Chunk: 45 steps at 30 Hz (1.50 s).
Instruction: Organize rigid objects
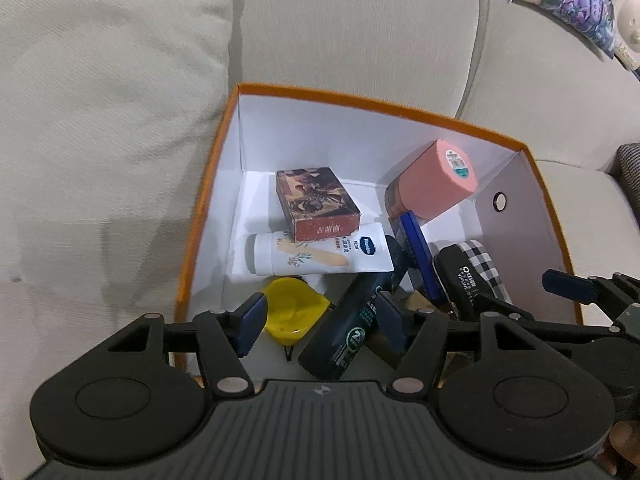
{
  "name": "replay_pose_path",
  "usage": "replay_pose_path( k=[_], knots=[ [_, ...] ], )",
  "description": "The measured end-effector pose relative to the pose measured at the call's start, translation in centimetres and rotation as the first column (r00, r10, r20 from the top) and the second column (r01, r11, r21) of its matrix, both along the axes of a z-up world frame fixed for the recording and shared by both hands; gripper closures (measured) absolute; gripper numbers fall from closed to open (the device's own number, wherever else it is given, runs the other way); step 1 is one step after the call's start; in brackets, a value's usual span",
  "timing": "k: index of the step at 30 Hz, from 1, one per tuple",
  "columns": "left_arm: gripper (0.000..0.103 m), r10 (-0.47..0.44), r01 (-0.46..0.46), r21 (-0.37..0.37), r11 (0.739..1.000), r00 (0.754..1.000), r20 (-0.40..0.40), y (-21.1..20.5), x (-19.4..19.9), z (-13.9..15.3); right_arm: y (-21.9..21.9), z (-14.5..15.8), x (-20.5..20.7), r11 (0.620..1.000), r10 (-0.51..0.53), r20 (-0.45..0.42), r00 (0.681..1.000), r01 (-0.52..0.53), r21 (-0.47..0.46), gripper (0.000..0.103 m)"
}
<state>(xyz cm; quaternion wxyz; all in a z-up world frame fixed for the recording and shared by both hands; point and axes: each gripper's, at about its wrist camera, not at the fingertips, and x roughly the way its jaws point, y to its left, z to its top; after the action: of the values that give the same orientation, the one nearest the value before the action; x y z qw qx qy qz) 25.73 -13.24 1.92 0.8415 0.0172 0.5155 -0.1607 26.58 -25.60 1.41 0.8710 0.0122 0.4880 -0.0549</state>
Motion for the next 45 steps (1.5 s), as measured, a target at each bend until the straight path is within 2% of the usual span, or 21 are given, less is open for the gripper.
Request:
replay_pose_path(
  k=[9,14,20,25,29,45],
  knots=[
    [0.026,0.014,-0.017,0.038,0.999,0.998,0.064,0.8,-3.6,3.6,0.4,3.6,-3.0,0.999,-0.045,0.008,0.999,0.045,0.017,0.023],
    [0.019,0.005,-0.013,0.081,0.997,0.994,0.105,1.3,-6.5,5.8,1.5,5.4,-4.9,0.999,-0.038,0.010,0.999,0.038,-0.001,0.019],
    [0.018,0.046,-0.054,0.070,0.996,0.992,0.117,3.2,-9.2,7.0,2.8,6.4,-6.9,0.999,-0.033,-0.014,0.999,0.033,-0.002,0.018],
    [0.018,0.107,-0.110,0.043,0.993,0.991,0.082,5.0,-10.5,6.8,3.6,6.1,-8.3,0.998,-0.053,-0.055,0.997,0.055,0.023,0.015],
    [0.018,0.117,-0.122,0.073,0.990,0.990,0.074,5.4,-11.0,6.4,4.1,5.9,-9.0,0.998,-0.055,-0.069,0.996,0.056,0.015,0.015],
    [0.015,0.028,-0.036,0.111,0.993,0.997,0.070,3.5,-12.0,5.6,3.6,5.1,-9.1,0.995,-0.096,-0.087,0.992,0.097,0.007,0.012]
  ],
)
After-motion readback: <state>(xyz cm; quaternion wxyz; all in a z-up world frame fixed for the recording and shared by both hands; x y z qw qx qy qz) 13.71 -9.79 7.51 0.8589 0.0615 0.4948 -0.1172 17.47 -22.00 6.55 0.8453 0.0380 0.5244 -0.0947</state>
